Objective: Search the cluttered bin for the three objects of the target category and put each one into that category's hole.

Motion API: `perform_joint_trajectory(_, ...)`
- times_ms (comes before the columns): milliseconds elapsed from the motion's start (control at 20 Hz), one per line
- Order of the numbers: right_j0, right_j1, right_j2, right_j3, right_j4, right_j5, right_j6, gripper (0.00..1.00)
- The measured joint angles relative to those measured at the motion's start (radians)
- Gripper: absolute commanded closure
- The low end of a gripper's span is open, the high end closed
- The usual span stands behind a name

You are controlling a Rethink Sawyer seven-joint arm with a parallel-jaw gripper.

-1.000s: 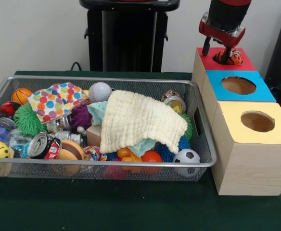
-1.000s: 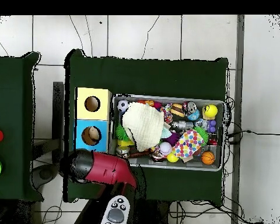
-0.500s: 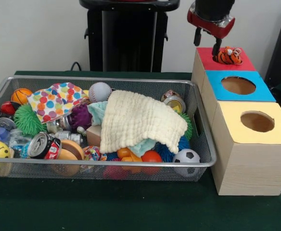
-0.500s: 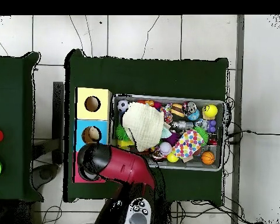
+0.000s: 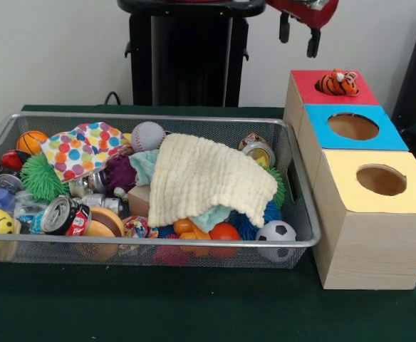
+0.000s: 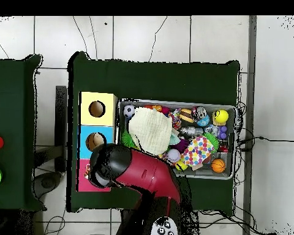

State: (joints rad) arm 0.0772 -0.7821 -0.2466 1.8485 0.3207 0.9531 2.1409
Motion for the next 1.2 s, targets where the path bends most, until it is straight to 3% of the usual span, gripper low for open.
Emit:
perform_joint_trajectory(500, 0.059, 0.001, 0.000, -0.055, 0.000, 0.000, 0.000, 0.00)
perform_joint_trajectory(1200, 0.160, 0.115, 0.001, -0.149, 0.028, 0.000, 0.000, 0.00)
